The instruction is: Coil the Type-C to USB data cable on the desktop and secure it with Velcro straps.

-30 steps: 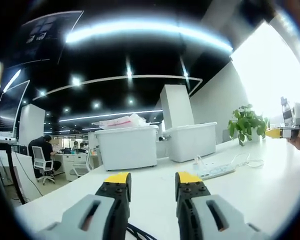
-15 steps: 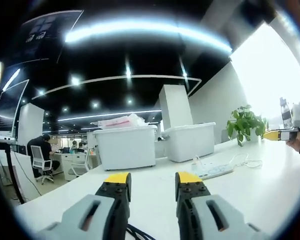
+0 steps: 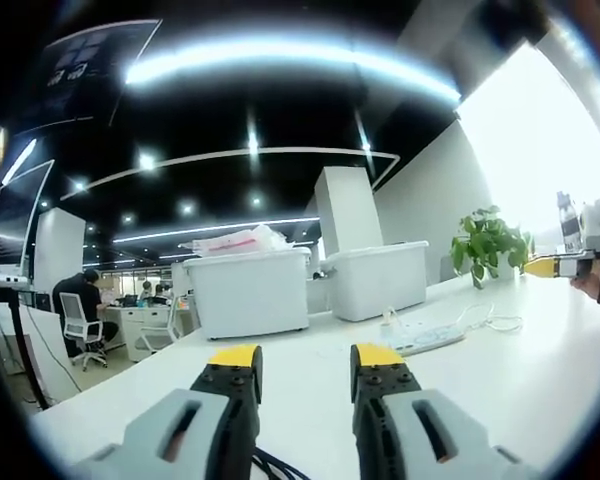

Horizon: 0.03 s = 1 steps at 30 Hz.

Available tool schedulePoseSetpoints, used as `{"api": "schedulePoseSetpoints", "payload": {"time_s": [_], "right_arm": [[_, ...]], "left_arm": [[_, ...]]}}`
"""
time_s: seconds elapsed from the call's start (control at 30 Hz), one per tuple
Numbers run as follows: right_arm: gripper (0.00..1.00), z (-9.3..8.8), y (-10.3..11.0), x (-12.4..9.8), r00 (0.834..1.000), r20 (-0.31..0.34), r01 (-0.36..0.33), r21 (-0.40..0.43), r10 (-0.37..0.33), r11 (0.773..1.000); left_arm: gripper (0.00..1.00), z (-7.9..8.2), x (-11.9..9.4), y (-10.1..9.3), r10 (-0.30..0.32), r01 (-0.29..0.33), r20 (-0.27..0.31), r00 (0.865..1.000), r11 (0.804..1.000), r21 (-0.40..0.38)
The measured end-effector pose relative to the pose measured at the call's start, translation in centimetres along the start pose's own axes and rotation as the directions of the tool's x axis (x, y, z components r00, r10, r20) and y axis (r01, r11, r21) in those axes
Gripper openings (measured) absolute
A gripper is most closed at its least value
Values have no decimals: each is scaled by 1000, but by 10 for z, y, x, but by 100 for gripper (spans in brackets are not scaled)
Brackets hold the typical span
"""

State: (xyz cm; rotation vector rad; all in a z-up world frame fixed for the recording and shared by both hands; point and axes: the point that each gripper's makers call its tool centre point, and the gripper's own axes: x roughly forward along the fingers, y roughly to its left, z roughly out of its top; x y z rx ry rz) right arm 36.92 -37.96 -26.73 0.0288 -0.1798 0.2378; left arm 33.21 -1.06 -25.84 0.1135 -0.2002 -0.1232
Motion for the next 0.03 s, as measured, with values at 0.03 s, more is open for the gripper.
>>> {"api": "schedulePoseSetpoints", "payload": {"time_s": [0.03], "right_arm": [[52, 0, 0, 0, 1000, 1, 0, -3, 0, 1000]], "left_arm": [[37, 0, 0, 0, 0, 0, -1, 1000, 1000, -1]]}}
